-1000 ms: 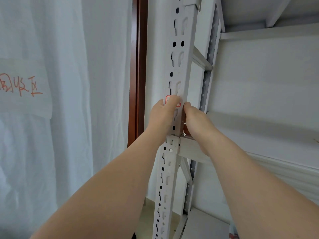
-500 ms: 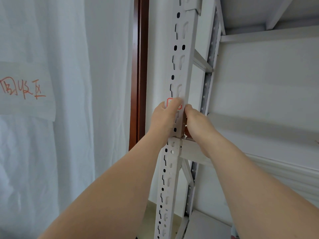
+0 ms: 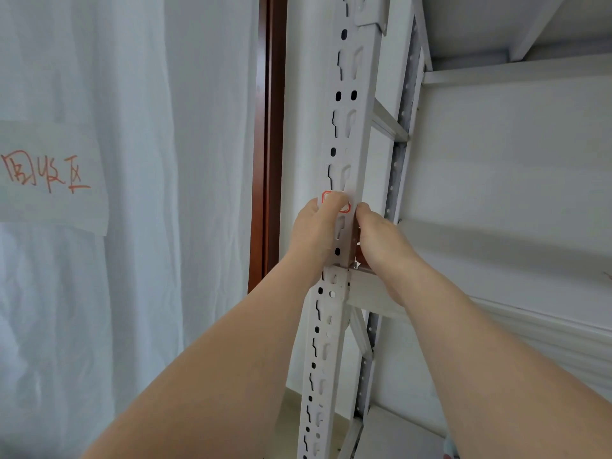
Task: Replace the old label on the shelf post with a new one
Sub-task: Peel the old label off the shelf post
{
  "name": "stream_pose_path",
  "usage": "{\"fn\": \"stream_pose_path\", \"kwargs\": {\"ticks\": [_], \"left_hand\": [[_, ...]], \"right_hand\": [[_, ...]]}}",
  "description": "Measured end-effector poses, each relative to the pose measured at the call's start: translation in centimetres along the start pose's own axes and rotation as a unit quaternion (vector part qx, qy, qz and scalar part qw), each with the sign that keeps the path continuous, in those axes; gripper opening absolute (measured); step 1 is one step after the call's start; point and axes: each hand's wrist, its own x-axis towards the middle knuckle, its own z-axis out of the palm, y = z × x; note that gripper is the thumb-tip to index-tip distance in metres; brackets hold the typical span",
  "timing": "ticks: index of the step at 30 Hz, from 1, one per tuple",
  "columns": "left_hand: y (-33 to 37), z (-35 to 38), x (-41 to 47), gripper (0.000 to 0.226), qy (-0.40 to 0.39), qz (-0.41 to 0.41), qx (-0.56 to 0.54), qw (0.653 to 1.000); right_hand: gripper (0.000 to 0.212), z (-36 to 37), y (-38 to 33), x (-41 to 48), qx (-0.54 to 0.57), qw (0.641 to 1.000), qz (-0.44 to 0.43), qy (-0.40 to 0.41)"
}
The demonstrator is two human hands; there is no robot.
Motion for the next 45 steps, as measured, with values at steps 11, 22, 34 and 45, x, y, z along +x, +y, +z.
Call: {"fn": "stream_pose_path", "kwargs": {"ticks": [11, 22, 34, 45], "left_hand": [[0.40, 0.17, 0.00, 0.021, 0.012, -0.046, -0.016, 0.999], [0.44, -0.07, -0.30, 0.020, 0.003, -0.049, -0.041, 0.998], [0.38, 0.02, -0.25, 0.022, 0.011, -0.043, -0.038, 0.998], [0.12, 0.01, -0.13, 0.021, 0.015, -0.041, -0.056, 0.997]], "right_hand": [[0.049, 0.13, -0.32, -0.24, -0.002, 1.000, -0.006, 0.004], [0.058, 0.19, -0.15, 0.12, -0.026, 1.000, -0.008, 0.000], [0.060, 0.38, -0.23, 0.26, -0.014, 1.000, -0.010, 0.000], [0.055, 0.39, -0.09, 0.27, 0.003, 1.000, -0.003, 0.004]]}}
